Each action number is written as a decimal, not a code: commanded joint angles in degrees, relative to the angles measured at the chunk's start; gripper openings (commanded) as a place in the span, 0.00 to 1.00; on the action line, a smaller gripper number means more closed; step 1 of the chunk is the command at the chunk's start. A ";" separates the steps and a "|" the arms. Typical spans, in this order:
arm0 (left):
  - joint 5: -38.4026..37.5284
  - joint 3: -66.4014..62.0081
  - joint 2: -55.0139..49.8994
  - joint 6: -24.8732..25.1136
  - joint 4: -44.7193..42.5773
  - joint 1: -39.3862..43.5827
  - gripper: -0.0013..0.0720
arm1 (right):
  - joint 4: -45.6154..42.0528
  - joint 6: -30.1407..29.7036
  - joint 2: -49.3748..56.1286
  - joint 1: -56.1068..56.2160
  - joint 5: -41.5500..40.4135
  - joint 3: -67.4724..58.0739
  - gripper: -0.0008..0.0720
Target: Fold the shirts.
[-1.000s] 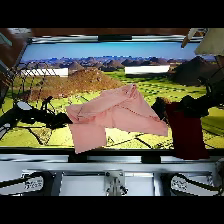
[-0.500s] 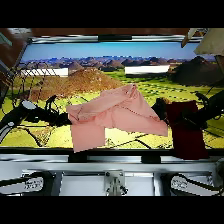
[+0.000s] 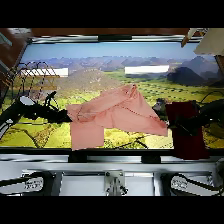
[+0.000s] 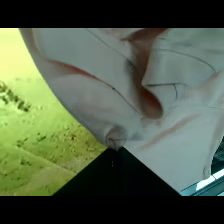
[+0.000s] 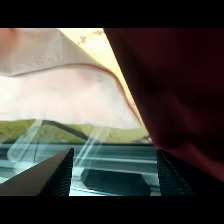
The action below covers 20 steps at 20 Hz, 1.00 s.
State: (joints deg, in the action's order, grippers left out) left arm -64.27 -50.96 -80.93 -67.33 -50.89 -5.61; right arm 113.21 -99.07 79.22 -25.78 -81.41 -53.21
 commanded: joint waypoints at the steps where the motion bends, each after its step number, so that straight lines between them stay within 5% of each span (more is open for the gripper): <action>1: -0.85 -0.20 0.04 0.00 0.02 0.00 0.06 | 1.60 -0.85 -0.02 1.57 2.99 0.85 0.88; 6: -0.92 -0.20 0.17 -0.42 0.04 0.00 0.06 | -3.50 1.38 0.02 7.87 7.54 0.85 0.88; 20: -0.90 -0.20 0.17 -0.39 0.02 -0.11 0.06 | 0.11 2.32 4.74 8.87 7.41 1.92 0.87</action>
State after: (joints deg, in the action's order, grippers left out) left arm -65.14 -51.11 -80.79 -67.72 -50.87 -5.69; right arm 110.96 -96.82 81.87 -17.37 -74.26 -51.35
